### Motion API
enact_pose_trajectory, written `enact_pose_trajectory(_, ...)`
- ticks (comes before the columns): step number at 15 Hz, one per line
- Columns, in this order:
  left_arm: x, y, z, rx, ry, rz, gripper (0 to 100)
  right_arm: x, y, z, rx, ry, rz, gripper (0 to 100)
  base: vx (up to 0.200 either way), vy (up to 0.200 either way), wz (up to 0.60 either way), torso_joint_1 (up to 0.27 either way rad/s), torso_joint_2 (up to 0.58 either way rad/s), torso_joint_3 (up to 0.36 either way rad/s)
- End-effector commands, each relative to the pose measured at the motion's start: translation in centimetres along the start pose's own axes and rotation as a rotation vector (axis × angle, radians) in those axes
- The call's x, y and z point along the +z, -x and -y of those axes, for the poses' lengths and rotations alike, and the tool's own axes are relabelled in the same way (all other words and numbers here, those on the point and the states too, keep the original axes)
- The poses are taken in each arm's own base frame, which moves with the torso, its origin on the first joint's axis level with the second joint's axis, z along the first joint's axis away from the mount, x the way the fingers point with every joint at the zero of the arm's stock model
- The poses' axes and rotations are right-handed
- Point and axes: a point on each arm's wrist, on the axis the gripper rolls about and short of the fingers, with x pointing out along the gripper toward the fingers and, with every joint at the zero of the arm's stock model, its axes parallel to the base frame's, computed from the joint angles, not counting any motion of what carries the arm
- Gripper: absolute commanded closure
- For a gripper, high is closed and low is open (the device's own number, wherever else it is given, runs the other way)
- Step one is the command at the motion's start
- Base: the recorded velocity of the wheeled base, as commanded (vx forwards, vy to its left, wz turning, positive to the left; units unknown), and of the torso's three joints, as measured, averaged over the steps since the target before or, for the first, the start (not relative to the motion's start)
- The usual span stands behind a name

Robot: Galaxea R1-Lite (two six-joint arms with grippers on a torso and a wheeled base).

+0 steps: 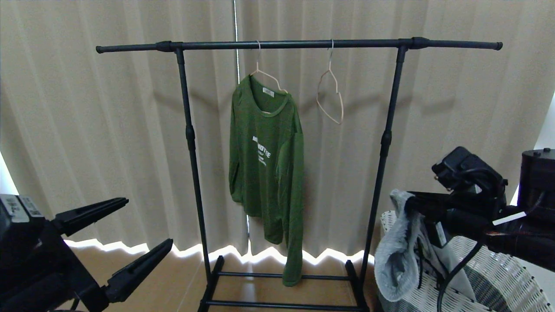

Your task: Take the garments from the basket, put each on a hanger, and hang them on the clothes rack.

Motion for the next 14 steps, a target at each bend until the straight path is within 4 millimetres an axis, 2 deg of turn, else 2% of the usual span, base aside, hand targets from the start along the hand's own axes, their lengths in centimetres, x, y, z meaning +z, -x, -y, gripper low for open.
enact_pose_trajectory(1,0.9,-3.3,-0.9,-0.047,-0.062,-0.015,0,2.8,-0.1,-0.4,0.064,-0.042,0.104,100,0.000,0.000,0.00,0.000,0.00,0.000)
enact_pose_trajectory(3,0.9,-6.6,-0.4,-0.118,-0.097,-0.044,0,4.5,0.0,-0.8,0.098,-0.065,0.167,100,0.000,0.000,0.00,0.000,0.00,0.000)
enact_pose_trajectory(4,1.0,-7.2,-0.2,-0.138,-0.096,-0.045,0,4.8,0.0,-0.9,0.101,-0.068,0.176,100,0.000,0.000,0.00,0.000,0.00,0.000)
enact_pose_trajectory(6,2.2,-10.6,2.9,-0.287,-0.007,-0.025,0,6.7,0.4,-1.8,0.173,-0.097,0.244,100,0.000,0.000,0.00,0.000,0.00,0.000)
enact_pose_trajectory(7,2.7,-11.5,4.4,-0.346,0.062,-0.024,0,7.5,0.4,-2.2,0.200,-0.121,0.268,100,0.000,0.000,0.00,0.000,0.00,0.000)
enact_pose_trajectory(9,2.2,-12.6,7.7,-0.461,0.156,-0.086,0,8.7,0.3,-2.6,0.232,-0.130,0.325,100,0.000,0.000,0.00,0.000,0.00,0.000)
enact_pose_trajectory(11,1.0,-13.3,9.8,-0.521,0.248,-0.166,0,9.2,0.1,-3.6,0.283,-0.141,0.387,100,0.000,0.000,0.00,0.000,0.00,0.000)
enact_pose_trajectory(14,-0.5,-14.5,11.4,-0.536,0.363,-0.247,0,9.7,0.4,-4.2,0.315,-0.148,0.416,100,0.000,0.000,0.00,0.000,0.00,0.000)
